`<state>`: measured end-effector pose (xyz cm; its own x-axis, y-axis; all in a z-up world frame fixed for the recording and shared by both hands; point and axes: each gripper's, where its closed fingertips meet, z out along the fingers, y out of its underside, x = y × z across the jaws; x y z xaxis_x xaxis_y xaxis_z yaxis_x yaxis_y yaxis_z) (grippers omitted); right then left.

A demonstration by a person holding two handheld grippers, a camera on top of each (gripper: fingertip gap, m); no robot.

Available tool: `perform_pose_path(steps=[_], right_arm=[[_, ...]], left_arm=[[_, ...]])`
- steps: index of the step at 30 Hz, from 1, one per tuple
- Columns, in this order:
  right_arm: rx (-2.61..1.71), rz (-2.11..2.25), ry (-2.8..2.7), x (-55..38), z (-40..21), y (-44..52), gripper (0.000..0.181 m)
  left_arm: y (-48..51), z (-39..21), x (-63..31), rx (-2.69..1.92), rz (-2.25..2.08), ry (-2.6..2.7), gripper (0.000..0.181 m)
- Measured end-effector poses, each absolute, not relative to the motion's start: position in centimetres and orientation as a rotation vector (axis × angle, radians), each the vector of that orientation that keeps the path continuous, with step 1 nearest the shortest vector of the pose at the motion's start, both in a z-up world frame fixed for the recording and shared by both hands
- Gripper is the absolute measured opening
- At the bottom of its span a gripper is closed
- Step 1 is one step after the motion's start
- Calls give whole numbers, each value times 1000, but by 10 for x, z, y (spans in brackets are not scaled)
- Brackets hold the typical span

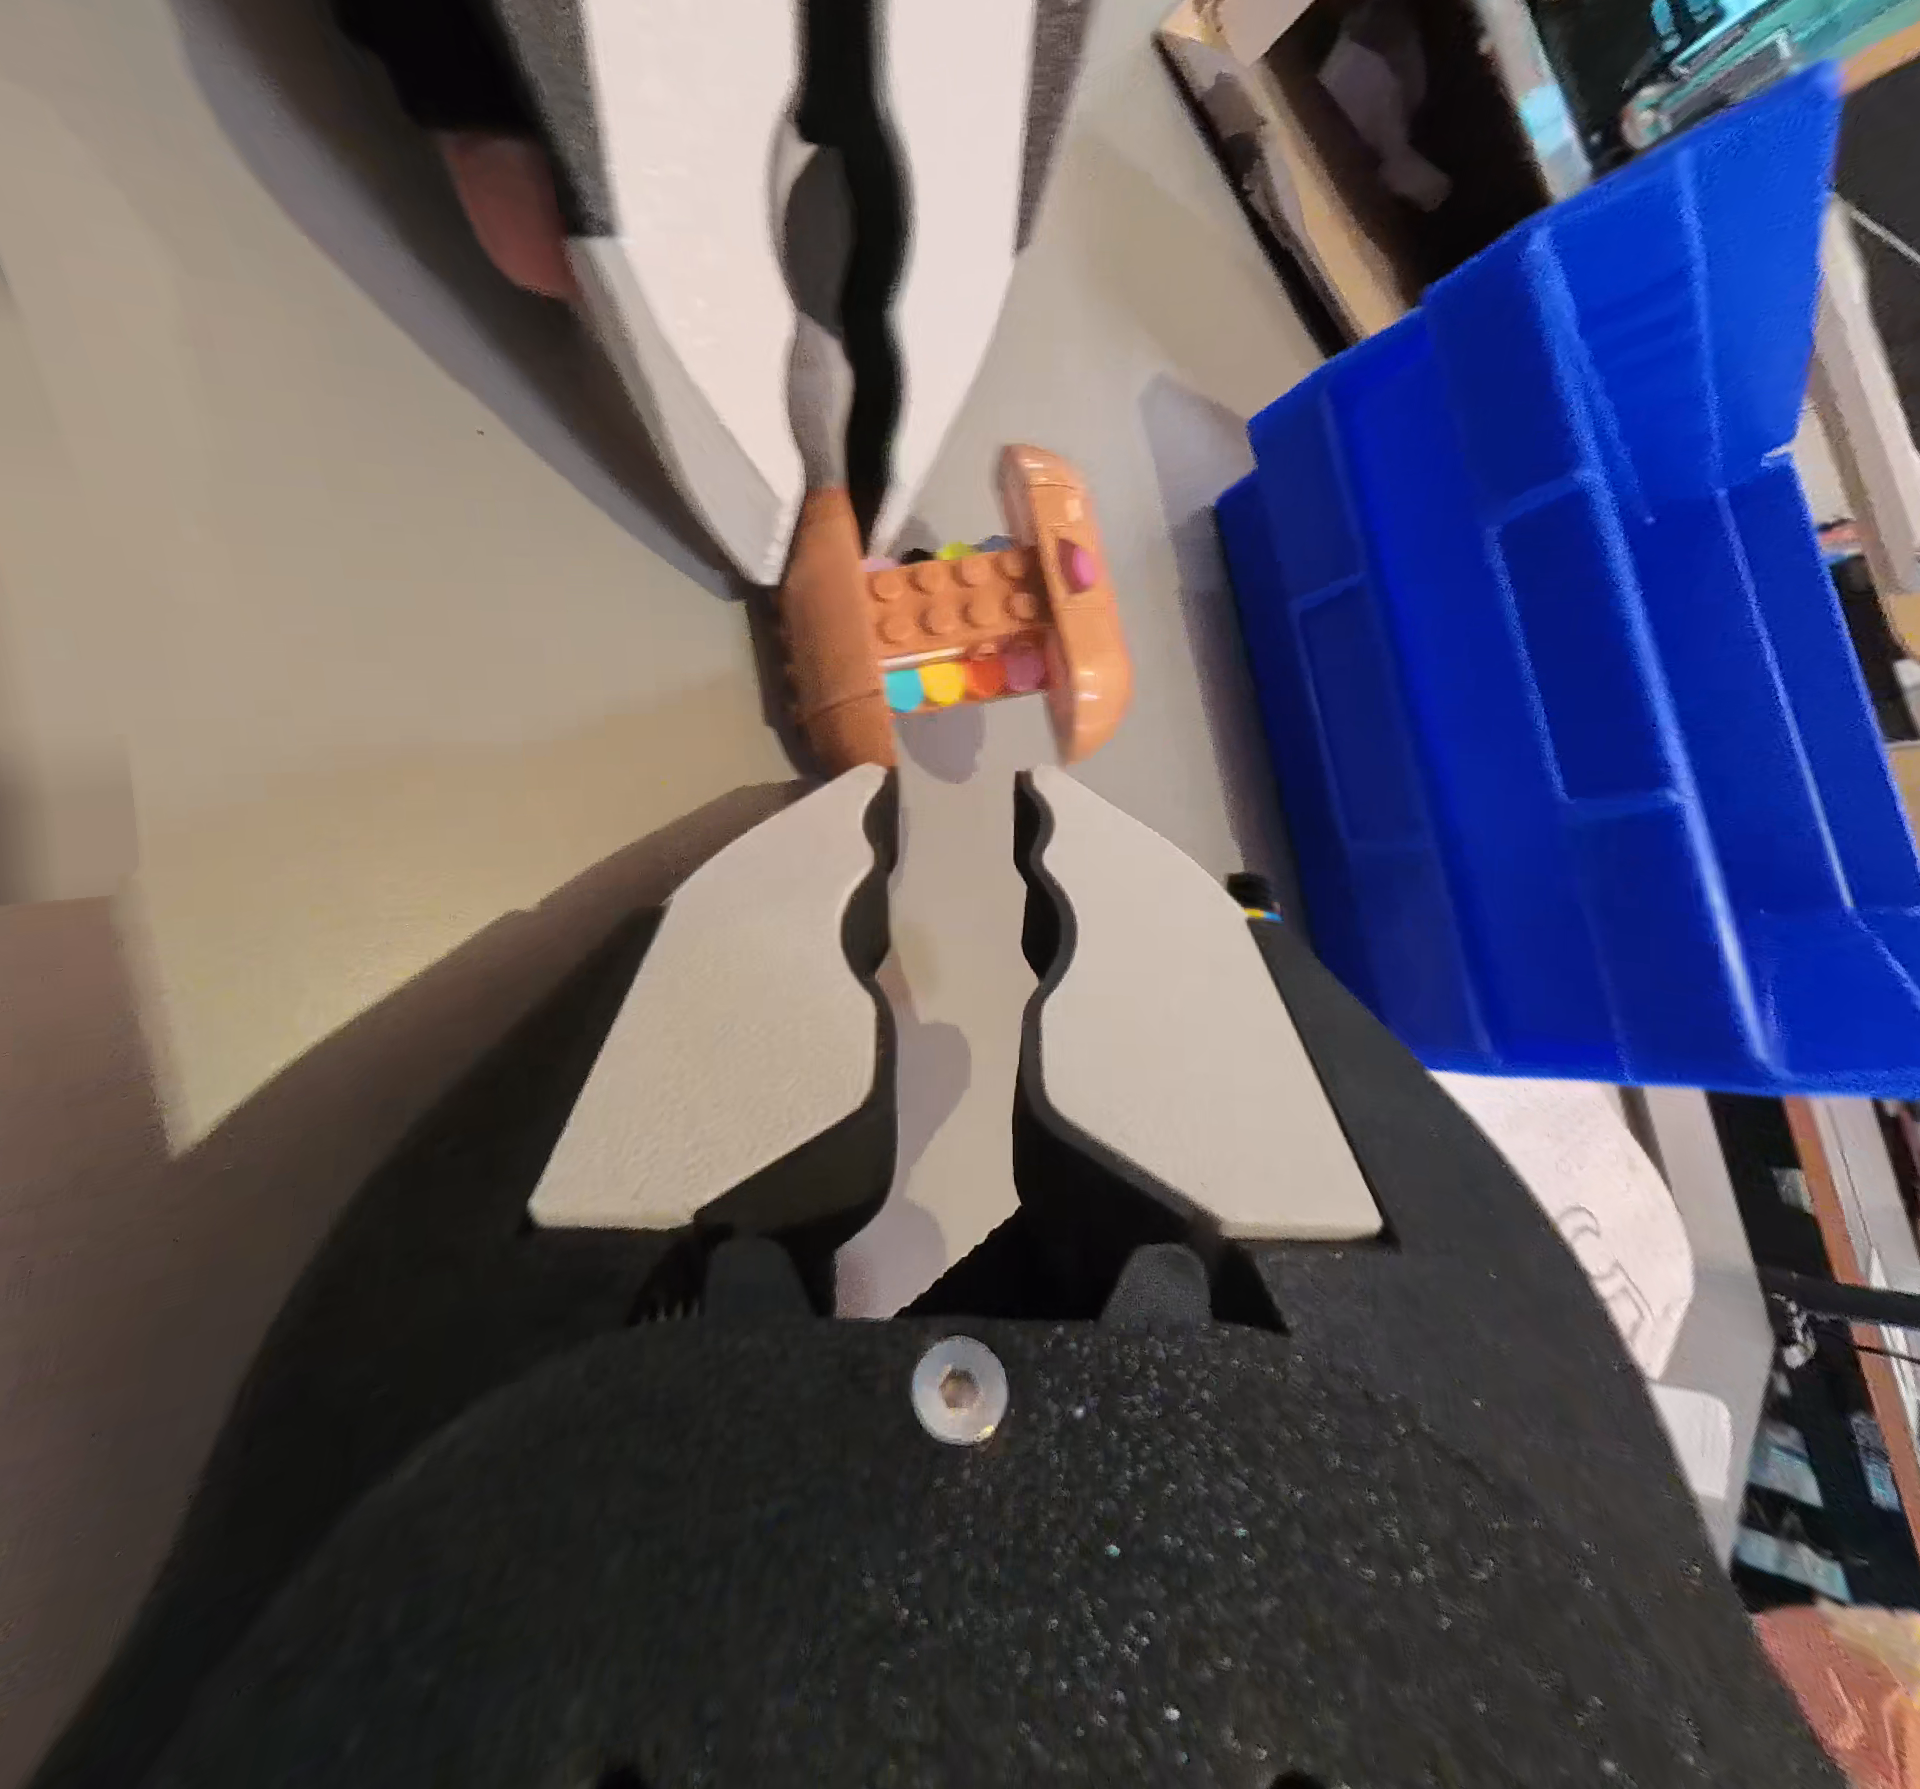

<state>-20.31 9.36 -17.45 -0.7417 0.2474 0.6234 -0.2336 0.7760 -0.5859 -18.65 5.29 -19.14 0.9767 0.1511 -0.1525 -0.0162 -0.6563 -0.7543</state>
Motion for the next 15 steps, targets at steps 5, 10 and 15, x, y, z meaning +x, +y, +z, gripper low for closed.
perform_pose_path(steps=[5,10,15], right_arm=[[-58,900,-2164,-212,-151,104,17],[-40,897,-2250,-214,-156,92,20],[-29,830,-2355,-217,-169,87,17]], left_arm=[[54,-191,-181,-2272,246,-45,18],[55,-191,-177,-2268,242,-1,18],[55,-191,-174,-2267,232,26,17]])
